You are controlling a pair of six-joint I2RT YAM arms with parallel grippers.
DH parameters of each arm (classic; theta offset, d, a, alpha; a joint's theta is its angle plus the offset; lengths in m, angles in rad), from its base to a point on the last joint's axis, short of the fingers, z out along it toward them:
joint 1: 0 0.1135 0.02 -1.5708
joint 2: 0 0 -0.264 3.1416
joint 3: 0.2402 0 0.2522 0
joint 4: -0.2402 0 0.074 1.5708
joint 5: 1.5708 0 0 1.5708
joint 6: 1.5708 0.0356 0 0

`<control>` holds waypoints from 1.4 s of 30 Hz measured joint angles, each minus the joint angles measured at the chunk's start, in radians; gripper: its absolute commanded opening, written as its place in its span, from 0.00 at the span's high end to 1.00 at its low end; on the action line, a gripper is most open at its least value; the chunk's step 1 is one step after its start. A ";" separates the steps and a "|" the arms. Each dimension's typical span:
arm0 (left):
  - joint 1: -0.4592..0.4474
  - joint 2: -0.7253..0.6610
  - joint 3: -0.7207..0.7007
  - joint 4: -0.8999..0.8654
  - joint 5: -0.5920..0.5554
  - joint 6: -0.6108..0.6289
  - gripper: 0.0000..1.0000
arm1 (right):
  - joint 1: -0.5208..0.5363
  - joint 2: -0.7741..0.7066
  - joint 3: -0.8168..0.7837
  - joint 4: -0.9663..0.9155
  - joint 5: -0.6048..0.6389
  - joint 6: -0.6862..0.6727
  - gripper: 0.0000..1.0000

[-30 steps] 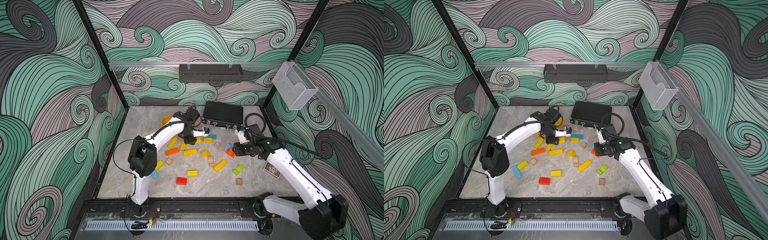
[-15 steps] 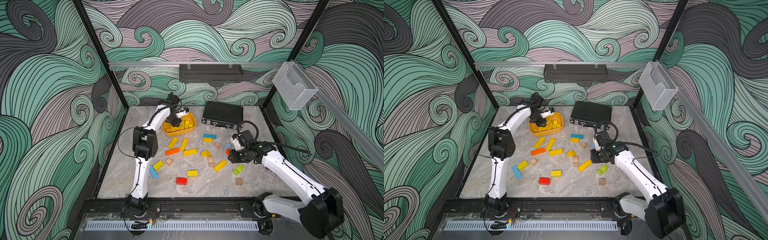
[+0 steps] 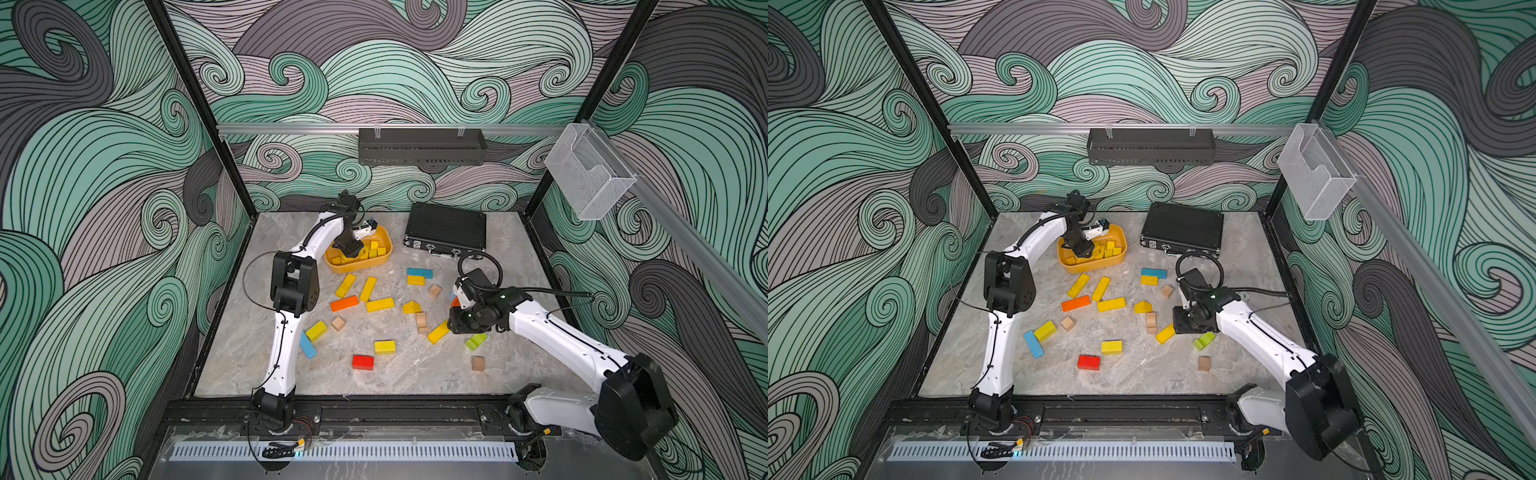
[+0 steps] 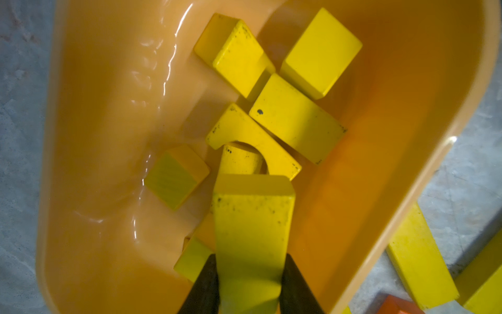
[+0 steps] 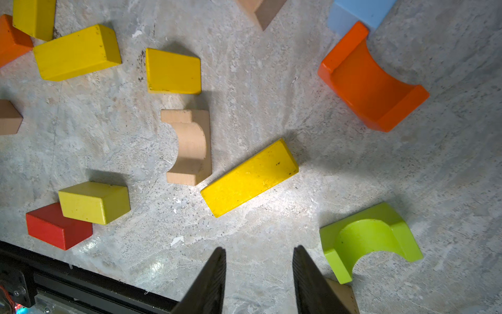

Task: Pick out the yellow building blocks
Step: Place the building block in the storage box, then pick up the building block from the center of the board.

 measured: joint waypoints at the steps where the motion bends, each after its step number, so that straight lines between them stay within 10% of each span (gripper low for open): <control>1: 0.000 0.001 0.000 0.000 -0.001 0.001 0.57 | 0.003 0.013 0.000 0.006 -0.001 0.003 0.57; 15: 0.001 0.001 0.000 0.003 -0.003 -0.011 0.30 | 0.024 0.103 0.000 0.040 -0.008 0.037 0.55; 42: 0.009 -0.435 -0.233 0.021 0.088 -0.139 0.24 | 0.031 0.317 0.040 0.125 -0.056 0.056 0.47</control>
